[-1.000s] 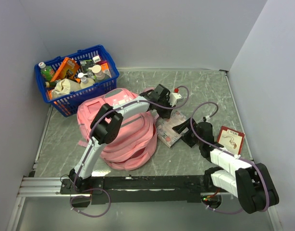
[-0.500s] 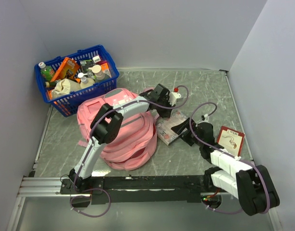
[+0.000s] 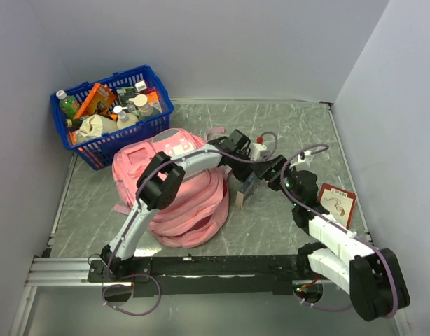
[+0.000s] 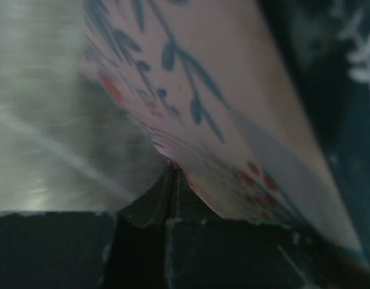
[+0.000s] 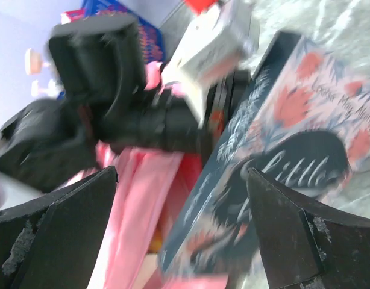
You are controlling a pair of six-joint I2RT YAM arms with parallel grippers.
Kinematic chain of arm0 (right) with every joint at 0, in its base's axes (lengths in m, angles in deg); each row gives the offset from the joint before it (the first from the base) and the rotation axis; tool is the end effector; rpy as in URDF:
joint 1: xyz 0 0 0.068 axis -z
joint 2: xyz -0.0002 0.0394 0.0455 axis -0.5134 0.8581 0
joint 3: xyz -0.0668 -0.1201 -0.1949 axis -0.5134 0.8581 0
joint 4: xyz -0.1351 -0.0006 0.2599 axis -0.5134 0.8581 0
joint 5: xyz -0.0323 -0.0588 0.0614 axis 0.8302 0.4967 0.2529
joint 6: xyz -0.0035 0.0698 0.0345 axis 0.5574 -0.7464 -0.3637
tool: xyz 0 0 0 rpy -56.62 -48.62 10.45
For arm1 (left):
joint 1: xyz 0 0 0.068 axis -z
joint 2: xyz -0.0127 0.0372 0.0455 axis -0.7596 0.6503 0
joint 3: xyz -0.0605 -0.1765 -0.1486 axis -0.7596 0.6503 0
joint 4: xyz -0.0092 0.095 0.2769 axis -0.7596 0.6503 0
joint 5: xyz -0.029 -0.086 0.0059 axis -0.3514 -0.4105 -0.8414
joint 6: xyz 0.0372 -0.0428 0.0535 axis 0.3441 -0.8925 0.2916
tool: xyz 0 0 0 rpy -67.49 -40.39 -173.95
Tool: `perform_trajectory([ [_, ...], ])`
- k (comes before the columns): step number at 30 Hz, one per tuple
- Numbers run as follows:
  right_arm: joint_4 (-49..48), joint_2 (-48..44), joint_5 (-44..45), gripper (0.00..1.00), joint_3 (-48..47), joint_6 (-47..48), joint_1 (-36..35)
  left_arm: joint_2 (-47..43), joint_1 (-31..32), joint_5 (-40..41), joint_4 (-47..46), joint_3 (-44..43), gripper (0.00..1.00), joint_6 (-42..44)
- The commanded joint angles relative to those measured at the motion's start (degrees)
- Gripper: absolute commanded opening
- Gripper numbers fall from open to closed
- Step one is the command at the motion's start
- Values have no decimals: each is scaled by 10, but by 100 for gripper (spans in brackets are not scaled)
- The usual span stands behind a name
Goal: Pack the student bag
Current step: Pick up the book from the center of the board.
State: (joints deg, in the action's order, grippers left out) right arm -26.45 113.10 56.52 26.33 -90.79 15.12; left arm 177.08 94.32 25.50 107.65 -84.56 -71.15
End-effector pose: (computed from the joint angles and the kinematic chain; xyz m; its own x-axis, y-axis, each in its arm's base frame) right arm 0.2684 0.0896 0.1574 -0.4466 0.6862 -0.5742 -0.1631 0.5686 0.8063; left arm 0.3564 -0.4048 0.0883 -0.4969 0.5911 -0.6353 0.8678 0.3309 -0.3708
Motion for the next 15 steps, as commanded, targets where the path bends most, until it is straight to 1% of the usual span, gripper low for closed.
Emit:
perform_trajectory([
  [1,-32,47,46,95,-22,2,-3,5,22,-81,54,5,1,-30],
  [3,-17,57,51,95,-29,0,-3,-2,21,-83,50,15,1,-31],
  [6,50,52,62,94,-37,6,-2,-12,17,-77,46,27,1,-27],
  [11,99,-15,62,95,-16,11,-3,-20,4,-70,44,33,1,-27],
  [14,140,-30,45,95,-37,19,-5,-27,-1,-58,41,32,1,-30],
  [15,174,-30,41,95,-47,26,-4,-29,-1,-51,39,30,1,-29],
])
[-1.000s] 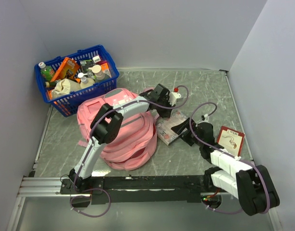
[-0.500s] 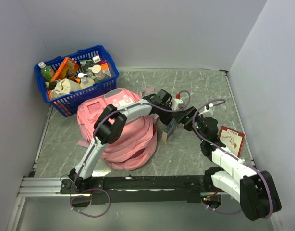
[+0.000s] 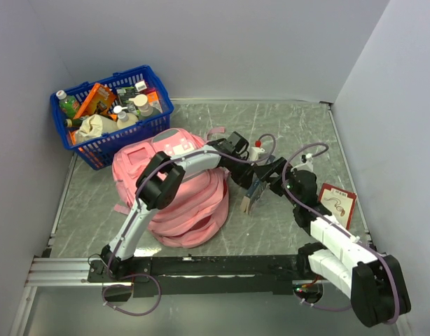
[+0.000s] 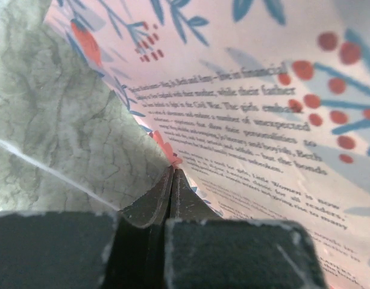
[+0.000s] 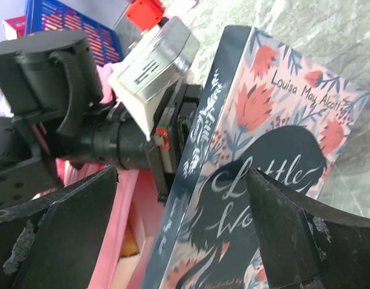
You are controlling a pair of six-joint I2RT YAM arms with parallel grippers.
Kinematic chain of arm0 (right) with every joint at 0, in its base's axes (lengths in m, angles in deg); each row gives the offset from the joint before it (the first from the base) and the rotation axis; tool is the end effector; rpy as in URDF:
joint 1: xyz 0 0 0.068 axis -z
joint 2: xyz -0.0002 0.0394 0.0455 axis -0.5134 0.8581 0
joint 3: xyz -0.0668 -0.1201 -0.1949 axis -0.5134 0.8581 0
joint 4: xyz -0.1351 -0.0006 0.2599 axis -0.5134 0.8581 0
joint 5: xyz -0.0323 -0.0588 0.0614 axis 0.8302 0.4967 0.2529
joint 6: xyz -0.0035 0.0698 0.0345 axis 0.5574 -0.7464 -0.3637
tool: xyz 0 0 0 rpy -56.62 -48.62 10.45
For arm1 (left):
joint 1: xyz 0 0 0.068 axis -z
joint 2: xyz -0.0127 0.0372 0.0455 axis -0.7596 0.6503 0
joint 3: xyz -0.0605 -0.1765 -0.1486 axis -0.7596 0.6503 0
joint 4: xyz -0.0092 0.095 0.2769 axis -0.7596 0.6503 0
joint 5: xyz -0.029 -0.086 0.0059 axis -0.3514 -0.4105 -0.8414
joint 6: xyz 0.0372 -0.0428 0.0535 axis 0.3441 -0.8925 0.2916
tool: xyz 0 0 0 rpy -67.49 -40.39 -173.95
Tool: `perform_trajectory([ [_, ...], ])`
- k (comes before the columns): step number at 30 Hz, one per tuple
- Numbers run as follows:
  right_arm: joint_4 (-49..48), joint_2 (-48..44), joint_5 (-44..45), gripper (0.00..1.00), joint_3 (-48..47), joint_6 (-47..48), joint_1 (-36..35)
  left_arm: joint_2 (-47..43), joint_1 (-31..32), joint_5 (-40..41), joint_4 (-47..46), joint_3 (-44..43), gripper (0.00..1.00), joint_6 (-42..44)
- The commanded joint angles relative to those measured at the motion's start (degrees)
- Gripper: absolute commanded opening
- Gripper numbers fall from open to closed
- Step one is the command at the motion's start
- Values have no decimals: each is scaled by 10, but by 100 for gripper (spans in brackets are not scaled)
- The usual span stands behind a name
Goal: Pack the student bag
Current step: Pick up the book from the center of the board.
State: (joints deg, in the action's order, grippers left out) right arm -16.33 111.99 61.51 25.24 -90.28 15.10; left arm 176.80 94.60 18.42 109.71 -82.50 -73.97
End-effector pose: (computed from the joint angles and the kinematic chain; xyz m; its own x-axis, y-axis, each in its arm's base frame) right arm 0.2677 0.0835 0.1457 -0.4602 0.6878 -0.5613 -0.0147 0.6263 0.7795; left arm 0.3404 -0.4020 0.0796 -0.5644 0.6020 -0.5649 0.8128 0.2856 -0.5078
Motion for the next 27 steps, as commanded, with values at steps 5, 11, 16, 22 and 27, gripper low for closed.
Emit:
perform_trajectory([
  [5,288,60,6,92,-168,55,-10,-45,-3,52,20,-4,1,-5],
  [11,388,100,61,89,-223,68,-46,-73,-4,32,11,6,1,-34],
  [16,463,118,110,86,-282,83,-71,-82,-5,64,18,4,1,-28],
  [22,532,170,149,79,-346,91,-86,-102,-37,200,17,-37,16,-30],
  [27,542,208,147,71,-355,104,-87,-154,-90,196,72,-100,50,6],
])
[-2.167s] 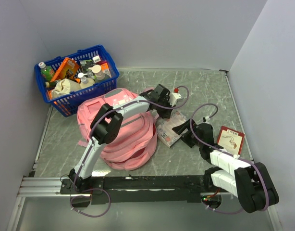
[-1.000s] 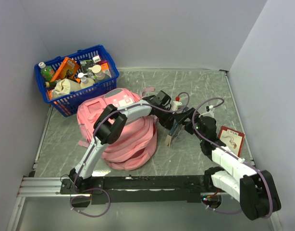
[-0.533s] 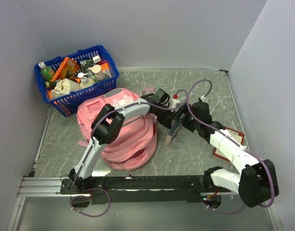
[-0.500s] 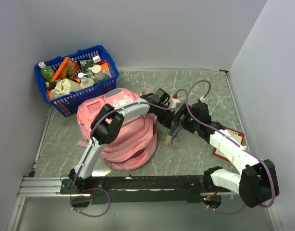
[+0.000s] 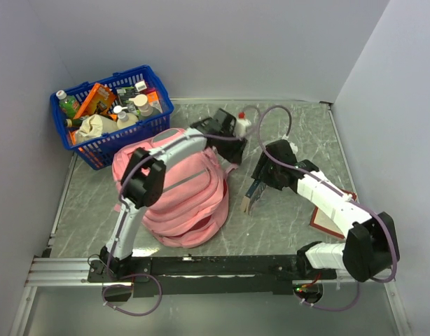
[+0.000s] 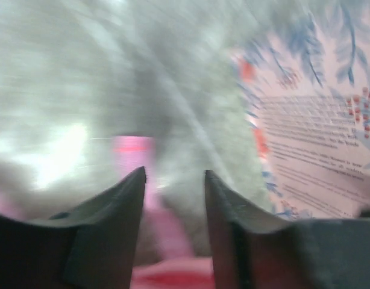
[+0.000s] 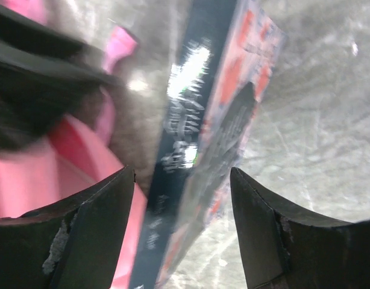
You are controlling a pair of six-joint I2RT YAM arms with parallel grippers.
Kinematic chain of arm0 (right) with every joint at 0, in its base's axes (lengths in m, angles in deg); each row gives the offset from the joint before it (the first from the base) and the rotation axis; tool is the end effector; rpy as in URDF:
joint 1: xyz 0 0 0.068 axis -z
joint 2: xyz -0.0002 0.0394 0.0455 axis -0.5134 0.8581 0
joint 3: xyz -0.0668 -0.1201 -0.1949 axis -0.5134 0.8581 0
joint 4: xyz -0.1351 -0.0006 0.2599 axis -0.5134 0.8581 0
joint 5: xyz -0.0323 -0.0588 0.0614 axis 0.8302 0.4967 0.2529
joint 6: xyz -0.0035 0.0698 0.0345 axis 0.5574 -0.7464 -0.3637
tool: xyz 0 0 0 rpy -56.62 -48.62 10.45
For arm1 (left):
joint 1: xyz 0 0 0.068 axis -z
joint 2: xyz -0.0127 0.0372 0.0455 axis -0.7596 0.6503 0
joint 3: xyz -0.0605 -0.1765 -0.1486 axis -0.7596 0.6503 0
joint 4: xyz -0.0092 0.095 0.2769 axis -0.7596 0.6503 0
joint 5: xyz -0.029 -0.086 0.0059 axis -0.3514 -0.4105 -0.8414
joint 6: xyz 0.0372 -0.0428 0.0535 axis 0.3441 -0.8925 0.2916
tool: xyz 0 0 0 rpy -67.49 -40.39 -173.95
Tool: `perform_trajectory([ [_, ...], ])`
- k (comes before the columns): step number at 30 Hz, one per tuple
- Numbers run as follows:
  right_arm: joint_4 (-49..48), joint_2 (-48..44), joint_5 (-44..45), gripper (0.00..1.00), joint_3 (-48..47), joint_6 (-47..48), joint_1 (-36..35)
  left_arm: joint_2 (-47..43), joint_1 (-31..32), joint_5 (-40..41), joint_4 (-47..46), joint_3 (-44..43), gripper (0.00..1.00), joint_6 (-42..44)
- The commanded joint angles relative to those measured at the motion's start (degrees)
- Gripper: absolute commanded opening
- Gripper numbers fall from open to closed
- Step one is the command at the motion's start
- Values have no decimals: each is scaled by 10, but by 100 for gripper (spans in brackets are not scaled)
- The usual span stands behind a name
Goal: Pack the student bag
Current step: Pick up the book from the center of the board.
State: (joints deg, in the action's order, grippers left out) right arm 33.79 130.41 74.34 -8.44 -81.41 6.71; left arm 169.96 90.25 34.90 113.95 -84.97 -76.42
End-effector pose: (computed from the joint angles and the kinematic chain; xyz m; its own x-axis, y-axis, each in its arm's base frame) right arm 0.2939 0.1239 0.1823 -0.7511 0.4126 -0.5153 0.2401 0.8979 0.3690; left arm 0.3848 -0.3662 0.1420 -0.6026 0.5062 -0.6170 0.7764 0.5507 -0.3064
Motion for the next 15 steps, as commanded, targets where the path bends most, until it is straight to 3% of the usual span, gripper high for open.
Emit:
perform_trajectory([
  [1,43,29,20,70,-20,17,-4,-98,-50,36,47,-79,54,40],
  [4,56,49,25,69,-30,28,-3,-167,-55,56,66,-63,65,89],
  [9,88,76,54,65,-58,66,-3,-322,-55,63,118,50,84,168],
  [13,91,64,77,50,-52,83,-2,-433,-55,34,168,164,98,219],
  [15,91,49,87,42,-43,86,-2,-487,-55,-16,214,190,97,242],
])
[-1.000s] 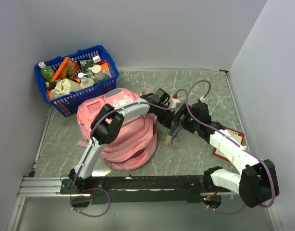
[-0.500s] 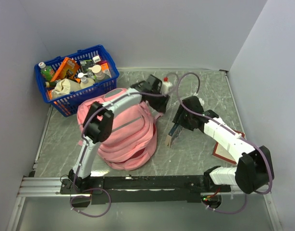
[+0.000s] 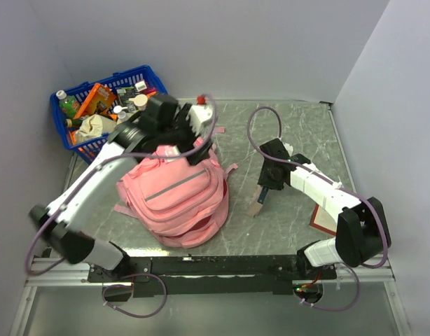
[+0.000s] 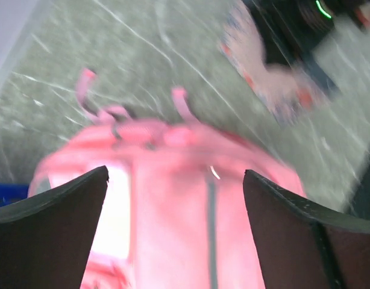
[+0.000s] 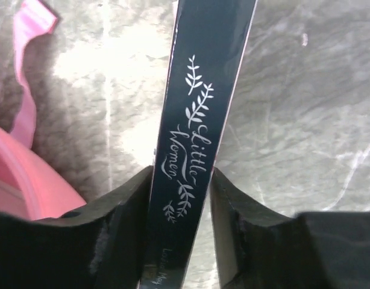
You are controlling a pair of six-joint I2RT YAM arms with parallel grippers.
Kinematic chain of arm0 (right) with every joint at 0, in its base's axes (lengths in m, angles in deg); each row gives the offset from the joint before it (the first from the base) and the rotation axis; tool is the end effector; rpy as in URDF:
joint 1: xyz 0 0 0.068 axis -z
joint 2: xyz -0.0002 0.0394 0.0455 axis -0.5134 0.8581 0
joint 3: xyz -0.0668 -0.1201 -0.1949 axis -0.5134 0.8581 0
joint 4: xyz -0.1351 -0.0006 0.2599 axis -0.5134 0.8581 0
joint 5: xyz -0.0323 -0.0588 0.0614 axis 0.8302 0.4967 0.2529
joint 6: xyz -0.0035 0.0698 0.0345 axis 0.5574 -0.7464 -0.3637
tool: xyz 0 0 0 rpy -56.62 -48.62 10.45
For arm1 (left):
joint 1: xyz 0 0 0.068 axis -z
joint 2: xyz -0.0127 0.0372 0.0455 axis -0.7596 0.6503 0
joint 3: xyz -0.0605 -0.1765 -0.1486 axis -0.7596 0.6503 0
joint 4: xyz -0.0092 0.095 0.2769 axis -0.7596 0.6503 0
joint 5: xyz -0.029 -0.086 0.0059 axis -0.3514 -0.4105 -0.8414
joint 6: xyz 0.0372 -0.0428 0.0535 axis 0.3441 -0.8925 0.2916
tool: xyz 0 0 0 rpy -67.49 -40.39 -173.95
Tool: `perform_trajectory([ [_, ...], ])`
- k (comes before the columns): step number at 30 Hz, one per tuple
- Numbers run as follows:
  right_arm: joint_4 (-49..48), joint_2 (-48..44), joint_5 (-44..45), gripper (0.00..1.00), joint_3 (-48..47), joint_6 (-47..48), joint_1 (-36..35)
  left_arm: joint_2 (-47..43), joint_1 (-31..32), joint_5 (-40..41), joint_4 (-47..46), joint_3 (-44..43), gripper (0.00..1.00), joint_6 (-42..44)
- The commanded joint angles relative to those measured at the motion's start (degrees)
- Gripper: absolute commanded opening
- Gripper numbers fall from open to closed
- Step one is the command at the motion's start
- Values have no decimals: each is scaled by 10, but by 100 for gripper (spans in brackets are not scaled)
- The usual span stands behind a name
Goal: Pack the student bag
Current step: Pick up the book from the center of the board.
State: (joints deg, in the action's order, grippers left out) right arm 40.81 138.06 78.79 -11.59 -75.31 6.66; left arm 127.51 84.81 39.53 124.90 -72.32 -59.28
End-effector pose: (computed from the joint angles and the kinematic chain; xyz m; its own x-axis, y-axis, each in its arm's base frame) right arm 0.2974 0.1202 0.1532 -0.8401 0.2761 -0.4670 0.2346 0.9610 0.1462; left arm 0.3048 -0.2416 0.3708 -0.2078 0.4786 -0.8531 0.8548 0.5129 0.0796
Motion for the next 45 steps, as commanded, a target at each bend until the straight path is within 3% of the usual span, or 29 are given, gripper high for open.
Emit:
perform_trajectory([
  [1,17,-42,45,37,-1,24,1,-78,0,-95,116,93,96,78],
  [3,10,-59,43,23,10,23,3,-124,3,-105,134,128,96,90],
  [6,-1,-92,28,15,29,18,8,-169,30,-50,110,213,96,96],
  [10,-2,-134,13,12,44,8,8,-208,76,12,62,306,97,98],
  [21,-4,-192,-8,11,62,-18,9,-257,160,95,22,384,98,77],
  [26,-13,-203,-15,11,80,-24,8,-274,191,113,31,373,99,68],
  [36,-24,-208,-18,11,90,-30,8,-259,216,71,47,351,79,64],
  [45,-40,-211,-24,10,104,-31,8,-250,230,56,44,341,85,65],
])
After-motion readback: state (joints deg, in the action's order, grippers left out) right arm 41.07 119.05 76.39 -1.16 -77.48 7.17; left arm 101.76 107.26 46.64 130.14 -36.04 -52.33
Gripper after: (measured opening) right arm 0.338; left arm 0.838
